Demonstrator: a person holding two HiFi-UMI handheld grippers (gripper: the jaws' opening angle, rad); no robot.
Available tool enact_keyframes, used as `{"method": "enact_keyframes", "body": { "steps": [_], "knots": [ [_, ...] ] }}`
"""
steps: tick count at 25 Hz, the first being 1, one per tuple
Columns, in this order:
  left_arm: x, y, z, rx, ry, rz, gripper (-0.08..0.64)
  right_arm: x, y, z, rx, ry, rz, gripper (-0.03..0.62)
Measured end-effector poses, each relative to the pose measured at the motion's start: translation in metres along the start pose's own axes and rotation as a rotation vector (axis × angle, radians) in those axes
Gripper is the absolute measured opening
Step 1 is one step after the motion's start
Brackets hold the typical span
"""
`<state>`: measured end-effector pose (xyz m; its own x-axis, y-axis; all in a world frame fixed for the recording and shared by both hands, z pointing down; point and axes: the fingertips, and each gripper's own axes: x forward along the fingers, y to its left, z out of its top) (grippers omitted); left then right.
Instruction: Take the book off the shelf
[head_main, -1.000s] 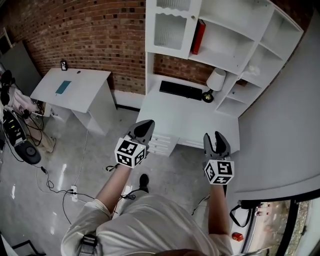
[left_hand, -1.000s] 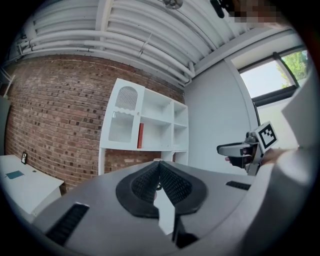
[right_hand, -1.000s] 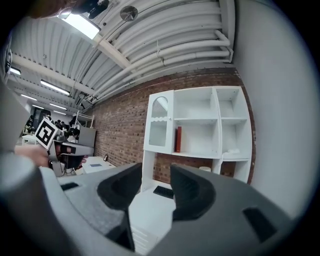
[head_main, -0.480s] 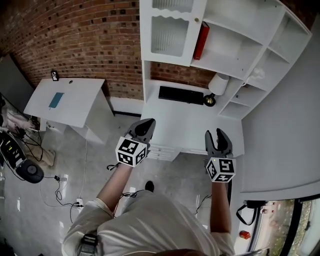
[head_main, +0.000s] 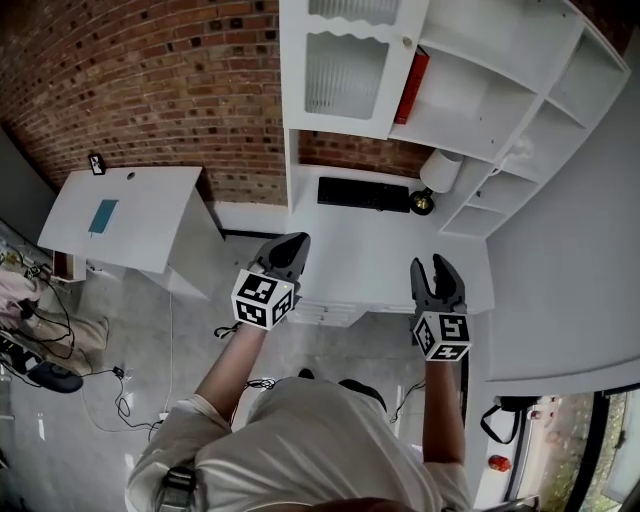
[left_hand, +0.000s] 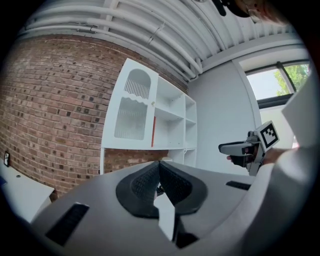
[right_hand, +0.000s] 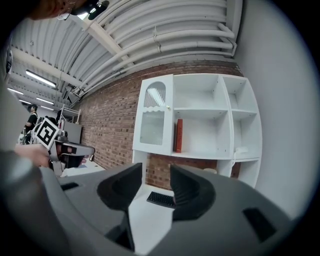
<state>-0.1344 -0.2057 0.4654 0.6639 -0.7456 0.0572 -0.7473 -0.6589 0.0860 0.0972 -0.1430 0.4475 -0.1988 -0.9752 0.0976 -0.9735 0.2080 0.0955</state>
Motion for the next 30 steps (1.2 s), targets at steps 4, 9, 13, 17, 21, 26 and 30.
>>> {"method": "enact_keyframes", "body": {
  "steps": [4,9,13,17,21,26,30],
  "knots": [
    [0.006,0.013,0.001,-0.012,-0.001,0.001,-0.006,0.012,-0.003,0.004,0.007,0.000,-0.017,0.164],
    [0.014,0.021,0.004,-0.015,-0.011,0.006,-0.006,0.027,-0.006,0.007,-0.003,0.004,-0.009,0.164],
    [0.027,0.023,0.005,-0.013,-0.008,0.021,-0.006,0.043,-0.017,0.013,0.010,-0.016,-0.004,0.164],
    [0.046,0.024,0.009,-0.008,-0.007,0.042,-0.006,0.065,-0.036,0.017,0.016,-0.027,0.016,0.164],
    [0.070,0.022,0.015,-0.009,-0.012,0.070,-0.006,0.090,-0.057,0.022,0.016,-0.037,0.049,0.164],
    [0.104,0.018,0.023,-0.011,-0.019,0.104,-0.006,0.123,-0.087,0.028,0.007,-0.044,0.094,0.164],
    [0.131,0.014,0.025,-0.018,-0.015,0.130,-0.006,0.151,-0.112,0.034,-0.002,-0.054,0.133,0.164]
  ]
}}
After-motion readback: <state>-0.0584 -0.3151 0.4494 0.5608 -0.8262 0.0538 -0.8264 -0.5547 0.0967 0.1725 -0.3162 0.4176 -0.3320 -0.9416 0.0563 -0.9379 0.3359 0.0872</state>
